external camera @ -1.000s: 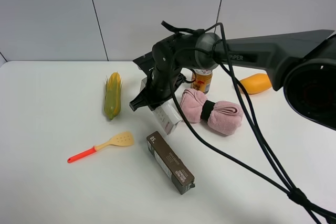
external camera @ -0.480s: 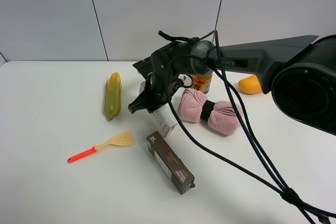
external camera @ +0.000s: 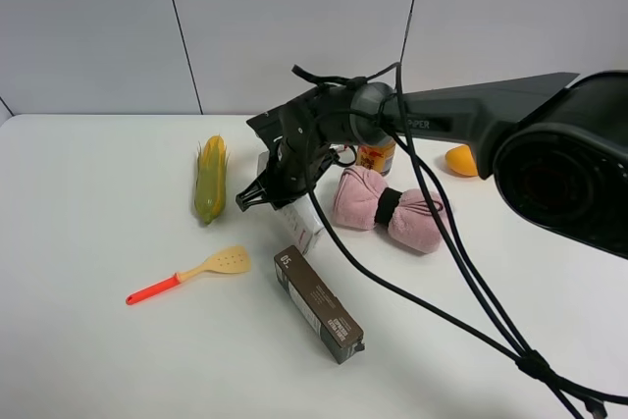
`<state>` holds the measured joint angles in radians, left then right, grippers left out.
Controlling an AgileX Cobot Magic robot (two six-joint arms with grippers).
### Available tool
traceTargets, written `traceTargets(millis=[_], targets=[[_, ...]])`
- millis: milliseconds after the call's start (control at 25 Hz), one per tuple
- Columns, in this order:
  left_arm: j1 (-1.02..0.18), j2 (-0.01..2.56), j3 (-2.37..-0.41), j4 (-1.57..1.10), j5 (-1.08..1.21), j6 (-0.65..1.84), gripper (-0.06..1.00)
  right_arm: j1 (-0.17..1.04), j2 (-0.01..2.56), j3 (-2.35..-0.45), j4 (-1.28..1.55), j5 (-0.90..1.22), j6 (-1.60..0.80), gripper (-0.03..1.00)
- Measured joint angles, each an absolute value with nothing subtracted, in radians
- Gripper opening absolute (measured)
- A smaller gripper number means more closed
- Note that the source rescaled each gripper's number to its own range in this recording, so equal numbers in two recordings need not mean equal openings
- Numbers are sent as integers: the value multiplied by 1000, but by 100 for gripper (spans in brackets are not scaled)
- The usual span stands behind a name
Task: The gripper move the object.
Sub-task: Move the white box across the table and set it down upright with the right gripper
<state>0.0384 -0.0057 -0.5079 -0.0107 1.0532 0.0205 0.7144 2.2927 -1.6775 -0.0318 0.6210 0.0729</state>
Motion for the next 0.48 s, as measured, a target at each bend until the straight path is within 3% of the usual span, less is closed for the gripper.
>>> traceTargets(millis=[200, 280, 320, 440, 480], targets=[[38, -6, -508, -11, 1053, 21, 100, 714, 2306, -1679, -32, 601, 73, 0], [38, -6, -508, -11, 1053, 21, 100, 714, 2308, -1679, -32, 598, 70, 8], [38, -6, -508, -11, 1053, 21, 100, 714, 2314, -1679, -32, 596, 60, 19], [38, -6, -508, -11, 1053, 21, 100, 714, 2318, -1678, -31, 597, 38, 74], [38, -6, -508, -11, 1053, 21, 100, 714, 2320, -1678, -31, 595, 37, 83]])
